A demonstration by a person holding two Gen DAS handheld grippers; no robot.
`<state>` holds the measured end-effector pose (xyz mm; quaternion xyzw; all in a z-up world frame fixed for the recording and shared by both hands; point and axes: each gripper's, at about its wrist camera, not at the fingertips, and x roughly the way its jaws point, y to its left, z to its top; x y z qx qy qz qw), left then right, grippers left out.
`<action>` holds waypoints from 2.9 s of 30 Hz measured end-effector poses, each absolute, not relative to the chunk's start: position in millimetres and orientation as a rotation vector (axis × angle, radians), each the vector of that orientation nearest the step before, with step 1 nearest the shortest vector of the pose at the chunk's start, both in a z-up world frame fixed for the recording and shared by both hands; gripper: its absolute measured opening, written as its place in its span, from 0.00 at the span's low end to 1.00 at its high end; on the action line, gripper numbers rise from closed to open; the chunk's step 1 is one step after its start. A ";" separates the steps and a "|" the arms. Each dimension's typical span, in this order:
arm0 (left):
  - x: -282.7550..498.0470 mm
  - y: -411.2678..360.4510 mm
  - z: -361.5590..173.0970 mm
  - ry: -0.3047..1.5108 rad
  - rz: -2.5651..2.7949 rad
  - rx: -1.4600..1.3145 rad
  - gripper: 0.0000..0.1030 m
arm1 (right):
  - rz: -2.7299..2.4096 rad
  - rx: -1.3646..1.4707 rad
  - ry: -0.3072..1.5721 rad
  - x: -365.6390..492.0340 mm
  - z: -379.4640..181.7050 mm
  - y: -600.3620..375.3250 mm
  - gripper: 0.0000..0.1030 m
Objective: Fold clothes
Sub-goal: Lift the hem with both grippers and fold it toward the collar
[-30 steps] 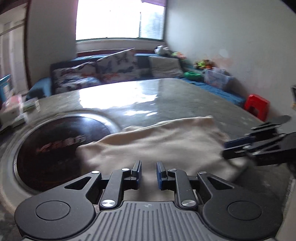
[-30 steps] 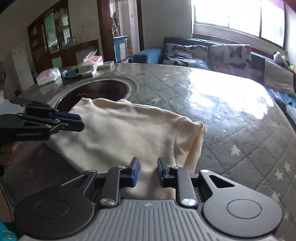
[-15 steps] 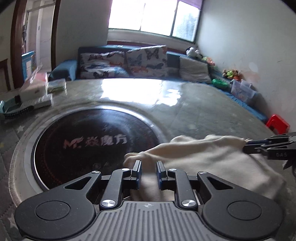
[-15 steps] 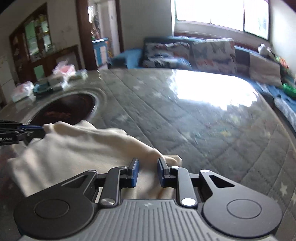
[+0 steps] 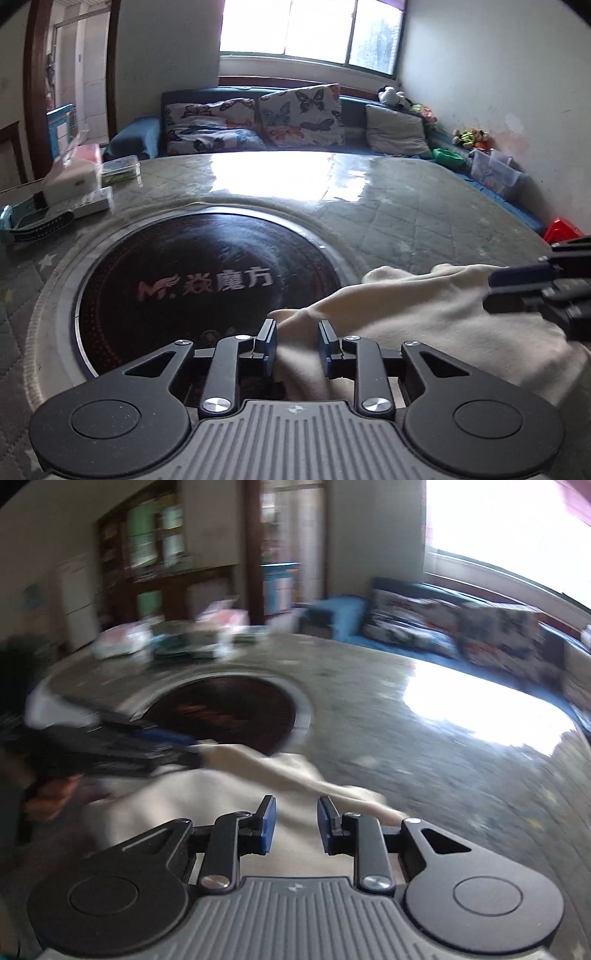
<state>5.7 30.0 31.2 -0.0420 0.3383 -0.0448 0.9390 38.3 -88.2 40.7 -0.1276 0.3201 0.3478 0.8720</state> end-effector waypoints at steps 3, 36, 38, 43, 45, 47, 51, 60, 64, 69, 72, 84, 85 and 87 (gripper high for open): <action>-2.0 41.8 37.2 0.687 -0.072 -0.123 0.26 | 0.811 -0.333 0.649 20.8 40.4 -64.9 0.24; -36.0 65.5 38.8 0.794 -0.034 -0.656 0.50 | 0.988 -0.367 0.627 -32.6 35.9 -6.5 0.11; -33.9 65.4 37.1 0.804 -0.029 -0.717 0.50 | 0.986 -0.338 0.625 -30.4 38.7 -11.8 0.11; -29.1 62.7 32.9 0.822 -0.012 -0.823 0.50 | 0.985 -0.285 0.620 -26.6 43.6 -23.0 0.11; -26.2 60.4 30.8 0.826 -0.008 -0.841 0.48 | 0.988 -0.267 0.619 -25.5 45.0 -26.9 0.11; -24.1 59.3 27.7 0.827 0.010 -0.855 0.39 | 0.991 -0.262 0.620 -25.9 44.5 -27.8 0.11; -22.5 58.8 20.5 0.824 0.027 -0.867 0.17 | 1.001 -0.249 0.638 -27.8 41.7 -32.4 0.11; -24.1 55.6 22.2 0.809 0.023 -0.811 0.16 | 0.773 -0.175 0.661 -11.3 43.5 -94.7 0.16; -24.1 51.4 26.1 0.800 0.023 -0.763 0.16 | 0.572 -0.138 0.673 14.0 40.7 -135.6 0.18; -24.1 47.0 29.2 0.787 0.024 -0.714 0.16 | 0.386 -0.079 0.699 45.1 23.2 -179.6 0.30; -23.7 42.5 31.9 0.777 0.024 -0.677 0.16 | 0.361 -0.026 0.732 55.8 10.2 -191.6 0.34; -19.3 10.5 68.2 0.696 -0.026 -0.503 0.14 | 0.385 0.078 0.648 47.8 22.0 -207.6 0.10; -16.2 5.5 71.4 0.690 -0.040 -0.497 0.14 | 0.382 0.073 0.631 44.6 28.2 -209.2 0.10; -10.0 -4.4 77.8 0.678 -0.070 -0.487 0.14 | 0.367 0.058 0.600 39.2 40.1 -214.0 0.10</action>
